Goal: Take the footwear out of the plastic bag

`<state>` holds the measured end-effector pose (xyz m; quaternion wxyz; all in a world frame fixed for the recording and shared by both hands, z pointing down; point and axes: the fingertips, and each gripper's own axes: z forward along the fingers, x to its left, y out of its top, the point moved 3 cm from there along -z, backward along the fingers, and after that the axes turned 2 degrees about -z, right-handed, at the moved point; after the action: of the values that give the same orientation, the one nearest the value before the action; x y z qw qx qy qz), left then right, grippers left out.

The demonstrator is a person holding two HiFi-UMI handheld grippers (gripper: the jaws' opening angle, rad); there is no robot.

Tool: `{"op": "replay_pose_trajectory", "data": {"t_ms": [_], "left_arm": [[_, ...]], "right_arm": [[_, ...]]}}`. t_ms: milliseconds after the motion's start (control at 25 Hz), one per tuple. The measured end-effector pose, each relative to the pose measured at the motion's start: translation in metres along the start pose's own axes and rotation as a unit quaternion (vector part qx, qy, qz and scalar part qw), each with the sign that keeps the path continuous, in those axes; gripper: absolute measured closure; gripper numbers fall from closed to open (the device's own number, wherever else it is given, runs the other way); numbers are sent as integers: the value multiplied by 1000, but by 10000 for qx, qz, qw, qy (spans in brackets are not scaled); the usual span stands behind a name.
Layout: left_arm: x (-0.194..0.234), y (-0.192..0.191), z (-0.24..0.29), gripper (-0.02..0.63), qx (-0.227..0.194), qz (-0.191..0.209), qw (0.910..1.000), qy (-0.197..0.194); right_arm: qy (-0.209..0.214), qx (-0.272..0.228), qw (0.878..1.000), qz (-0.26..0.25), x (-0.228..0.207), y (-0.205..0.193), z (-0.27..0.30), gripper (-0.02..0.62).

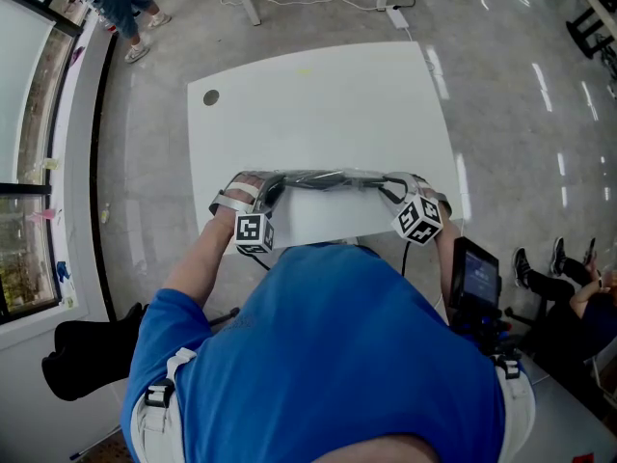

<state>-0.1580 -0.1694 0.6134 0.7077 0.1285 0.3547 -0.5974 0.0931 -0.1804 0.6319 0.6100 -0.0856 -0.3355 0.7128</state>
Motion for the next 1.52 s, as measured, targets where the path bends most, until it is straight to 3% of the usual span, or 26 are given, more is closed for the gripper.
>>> {"op": "replay_pose_trajectory", "data": {"t_ms": [320, 640, 1040, 1240, 1520], "left_arm": [[3, 2, 6, 477, 26, -20, 10000, 16], [7, 10, 6, 478, -9, 17, 10000, 28], [9, 2, 7, 508, 3, 59, 10000, -64], [11, 0, 8, 543, -32, -11, 9999, -111], [18, 7, 4, 583, -95, -155, 9997, -134]], "right_arm": [[-6, 8, 9983, -578, 5, 25, -5, 465], [251, 545, 9929, -1030, 12, 28, 17, 467], [402, 840, 9927, -763, 3, 8, 8, 510], [382, 999, 9926, -580, -6, -7, 2, 511], [191, 994, 9922, -723, -9, -2, 4, 491]]}}
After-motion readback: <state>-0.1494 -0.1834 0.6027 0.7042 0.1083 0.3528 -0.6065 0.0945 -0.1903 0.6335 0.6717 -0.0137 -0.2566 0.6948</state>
